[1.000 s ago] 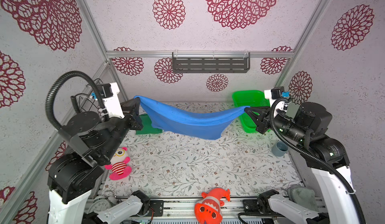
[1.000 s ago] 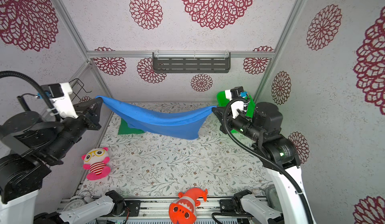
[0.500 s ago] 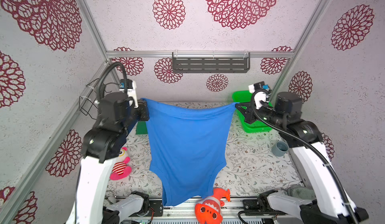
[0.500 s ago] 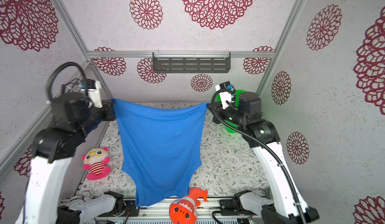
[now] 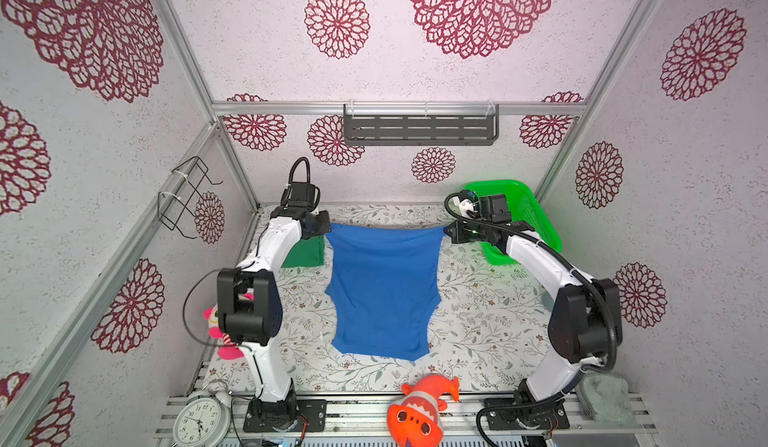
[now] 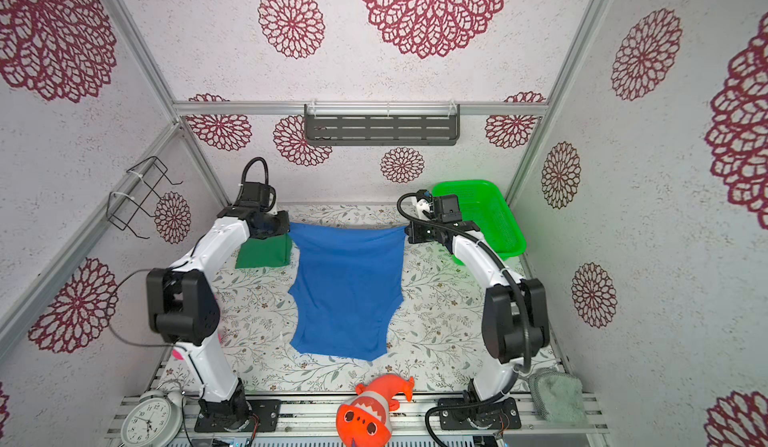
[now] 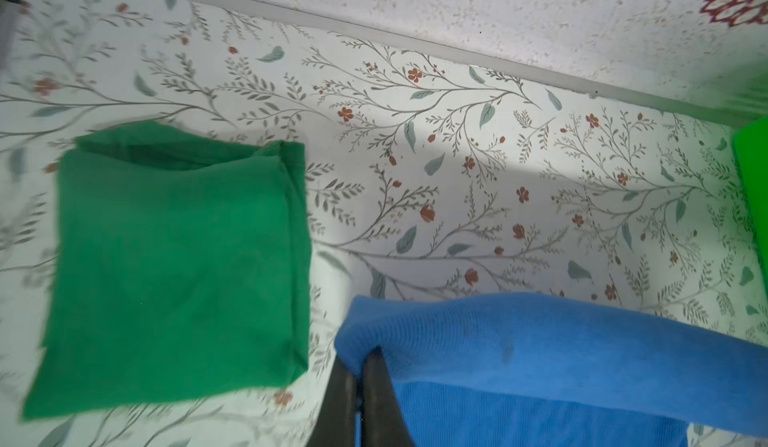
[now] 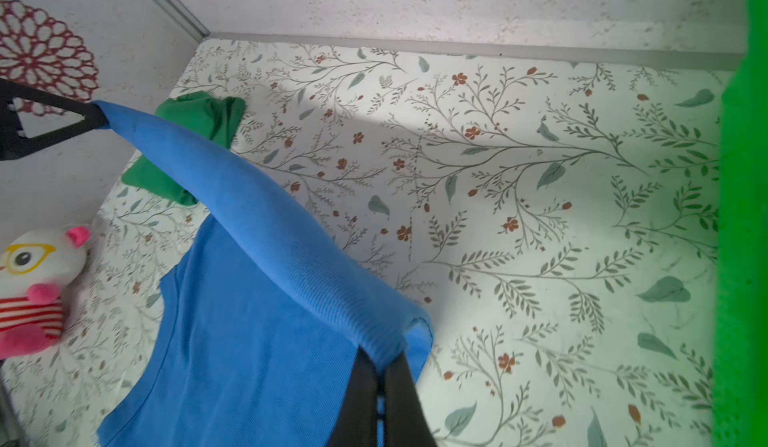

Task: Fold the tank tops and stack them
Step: 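Swing the held blue tank top toward the robot with both grippers, then lay the blue tank top flat on the table and open both grippers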

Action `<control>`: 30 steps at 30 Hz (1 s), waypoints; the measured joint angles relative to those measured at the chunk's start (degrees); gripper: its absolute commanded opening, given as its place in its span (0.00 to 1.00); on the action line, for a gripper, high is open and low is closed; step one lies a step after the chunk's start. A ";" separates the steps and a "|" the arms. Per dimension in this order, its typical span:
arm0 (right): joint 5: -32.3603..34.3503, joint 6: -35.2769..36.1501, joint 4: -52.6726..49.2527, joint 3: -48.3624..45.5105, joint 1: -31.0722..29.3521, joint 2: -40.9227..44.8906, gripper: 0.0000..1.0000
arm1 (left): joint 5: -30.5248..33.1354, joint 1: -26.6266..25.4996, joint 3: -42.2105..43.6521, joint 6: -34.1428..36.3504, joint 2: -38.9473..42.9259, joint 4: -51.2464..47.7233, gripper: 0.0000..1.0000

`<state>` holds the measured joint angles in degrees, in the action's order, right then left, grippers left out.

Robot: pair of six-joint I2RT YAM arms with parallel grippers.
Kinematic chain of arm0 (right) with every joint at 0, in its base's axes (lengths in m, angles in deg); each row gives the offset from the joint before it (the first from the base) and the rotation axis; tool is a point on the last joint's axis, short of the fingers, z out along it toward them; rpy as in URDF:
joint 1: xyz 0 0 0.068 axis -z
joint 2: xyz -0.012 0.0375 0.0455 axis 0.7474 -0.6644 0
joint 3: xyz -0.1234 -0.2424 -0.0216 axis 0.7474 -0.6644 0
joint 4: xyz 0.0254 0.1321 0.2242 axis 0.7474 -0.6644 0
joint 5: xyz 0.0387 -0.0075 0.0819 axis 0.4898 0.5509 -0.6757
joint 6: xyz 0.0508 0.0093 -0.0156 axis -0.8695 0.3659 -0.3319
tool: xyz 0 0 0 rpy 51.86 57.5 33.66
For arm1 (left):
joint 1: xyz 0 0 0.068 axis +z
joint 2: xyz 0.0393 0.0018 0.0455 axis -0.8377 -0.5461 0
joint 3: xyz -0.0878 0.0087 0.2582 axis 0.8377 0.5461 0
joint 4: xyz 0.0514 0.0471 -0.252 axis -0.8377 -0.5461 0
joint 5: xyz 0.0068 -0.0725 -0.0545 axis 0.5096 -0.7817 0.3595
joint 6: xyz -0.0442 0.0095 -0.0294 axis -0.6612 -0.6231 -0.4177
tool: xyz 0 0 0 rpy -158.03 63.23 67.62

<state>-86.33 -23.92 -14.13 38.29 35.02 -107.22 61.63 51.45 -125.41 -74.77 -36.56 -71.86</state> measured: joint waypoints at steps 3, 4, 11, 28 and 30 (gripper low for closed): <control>-0.24 -0.42 3.50 3.91 0.79 -7.39 0.00 | -0.04 -0.07 -6.05 -0.90 -9.44 2.56 0.00; -0.33 -0.79 4.63 5.57 0.98 -10.03 0.00 | 0.00 -0.07 -8.04 -1.16 -12.02 3.02 0.00; 1.31 -4.85 10.36 23.06 2.29 -29.51 0.46 | 0.76 -0.09 -33.92 -0.94 -30.95 3.82 0.70; 6.91 -5.86 16.35 -4.20 -2.86 -6.97 0.49 | 5.25 -2.27 2.43 -7.65 2.62 12.81 0.53; 7.13 -5.92 16.33 -7.65 -5.38 -5.97 0.44 | 5.25 -3.19 5.57 -8.76 2.19 13.33 0.51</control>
<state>-79.21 -29.84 2.20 30.64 29.64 -113.19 66.87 48.26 -119.83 -83.53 -34.38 -58.52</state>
